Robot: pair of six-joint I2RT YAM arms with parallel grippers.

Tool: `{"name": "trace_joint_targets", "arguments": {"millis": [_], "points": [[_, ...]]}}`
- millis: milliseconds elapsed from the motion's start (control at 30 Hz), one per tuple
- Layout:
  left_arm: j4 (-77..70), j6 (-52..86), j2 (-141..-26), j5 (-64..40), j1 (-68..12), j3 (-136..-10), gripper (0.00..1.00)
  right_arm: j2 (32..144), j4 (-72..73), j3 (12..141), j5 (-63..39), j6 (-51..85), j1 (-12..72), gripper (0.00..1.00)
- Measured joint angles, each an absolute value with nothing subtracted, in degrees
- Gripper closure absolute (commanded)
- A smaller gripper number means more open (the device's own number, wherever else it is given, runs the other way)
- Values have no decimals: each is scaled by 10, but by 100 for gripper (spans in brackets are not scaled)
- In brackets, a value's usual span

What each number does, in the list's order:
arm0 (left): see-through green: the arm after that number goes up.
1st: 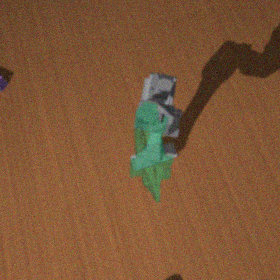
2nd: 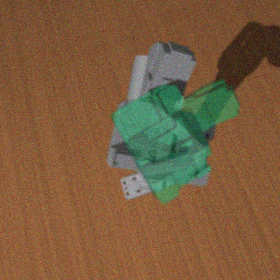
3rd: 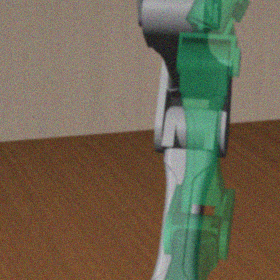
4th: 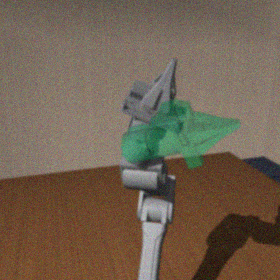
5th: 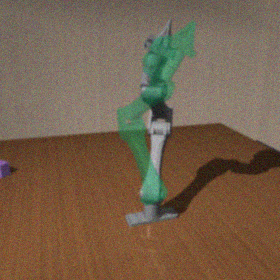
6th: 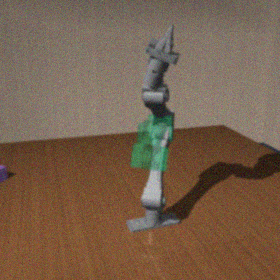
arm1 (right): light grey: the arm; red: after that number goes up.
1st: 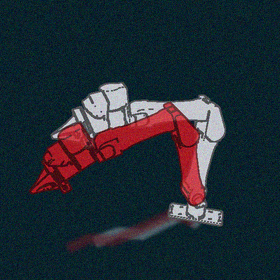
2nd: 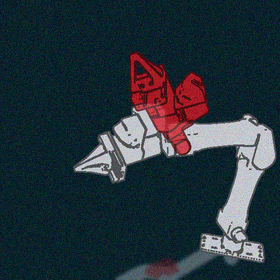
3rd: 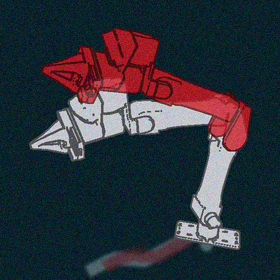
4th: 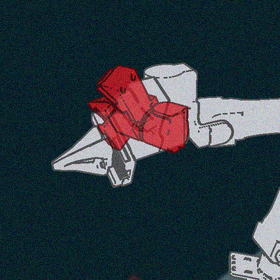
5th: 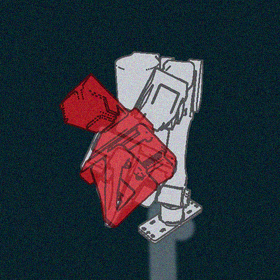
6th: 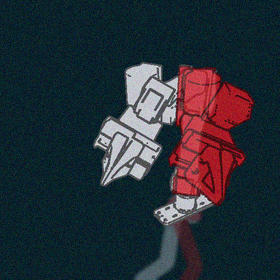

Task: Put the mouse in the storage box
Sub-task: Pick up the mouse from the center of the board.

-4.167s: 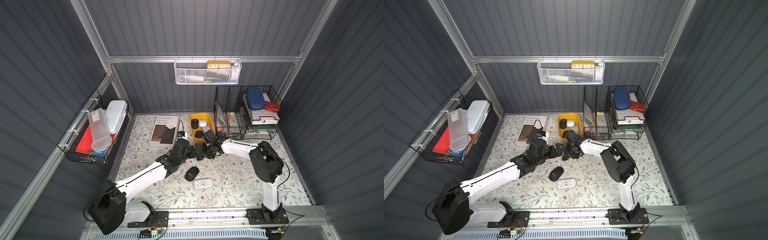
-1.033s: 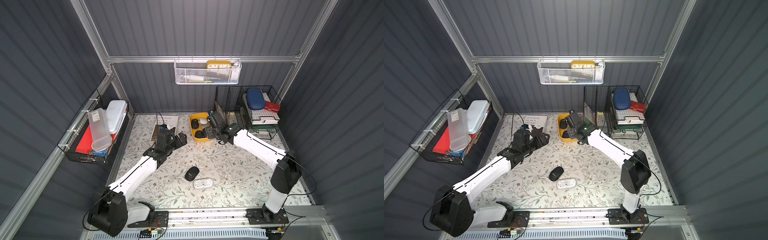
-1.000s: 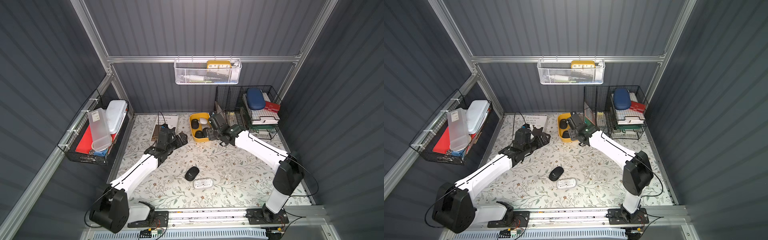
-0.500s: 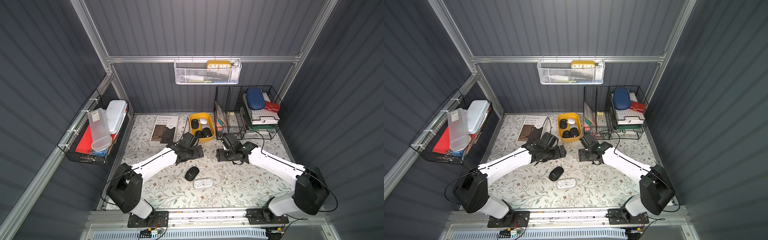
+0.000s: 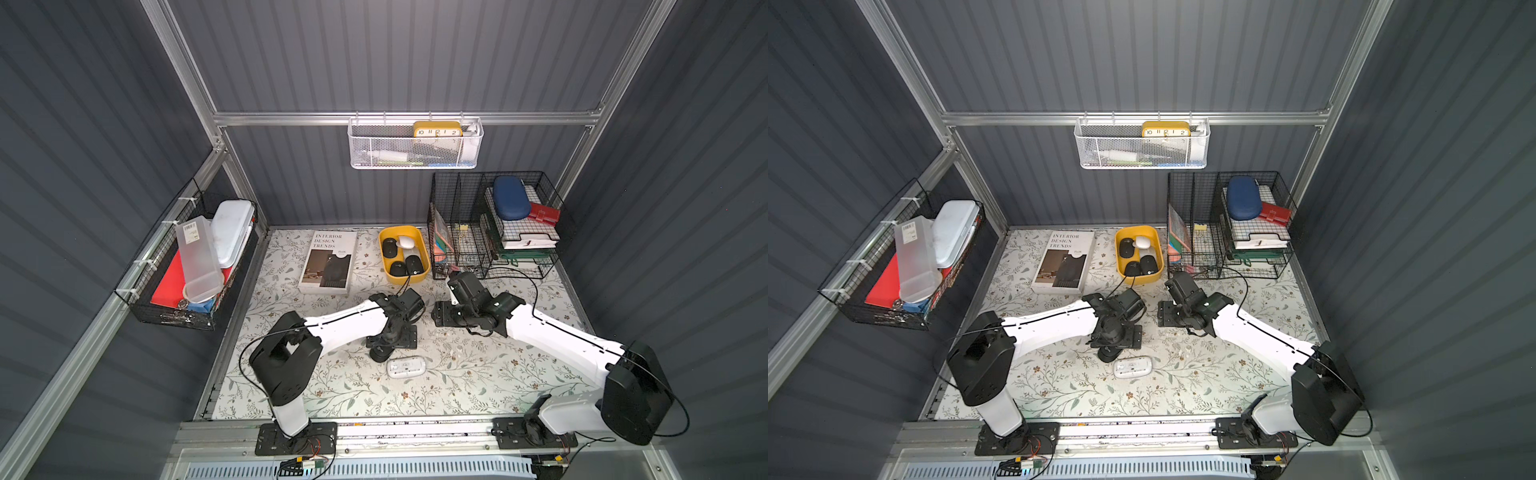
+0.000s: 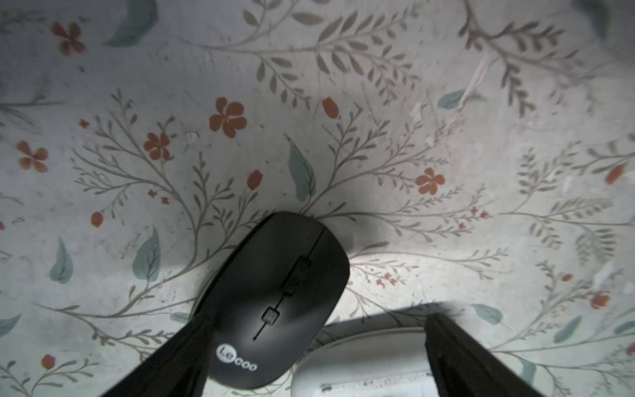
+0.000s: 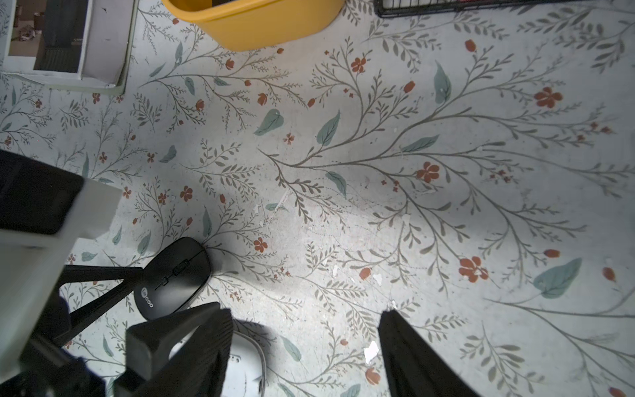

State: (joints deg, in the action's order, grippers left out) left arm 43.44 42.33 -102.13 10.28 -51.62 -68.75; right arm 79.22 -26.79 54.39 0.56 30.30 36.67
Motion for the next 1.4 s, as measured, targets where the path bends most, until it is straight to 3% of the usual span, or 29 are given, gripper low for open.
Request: {"name": "trace_joint_targets", "arguments": {"millis": [733,1000,1133,1233,1400], "points": [[450,438,-1069,149,-517,-693,1,813,-237,528,-15,311,366,28],[427,441,-1072,138,-517,-691,16,820,-236,529,-20,311,366,28],[420,441,-1071,133,-517,-688,15,820,-237,529,-20,311,366,28],[417,438,-1064,128,-516,-680,2,820,-237,531,-20,311,366,28],[424,439,-1047,110,-517,-660,6,824,-237,535,-23,311,366,28]]}}
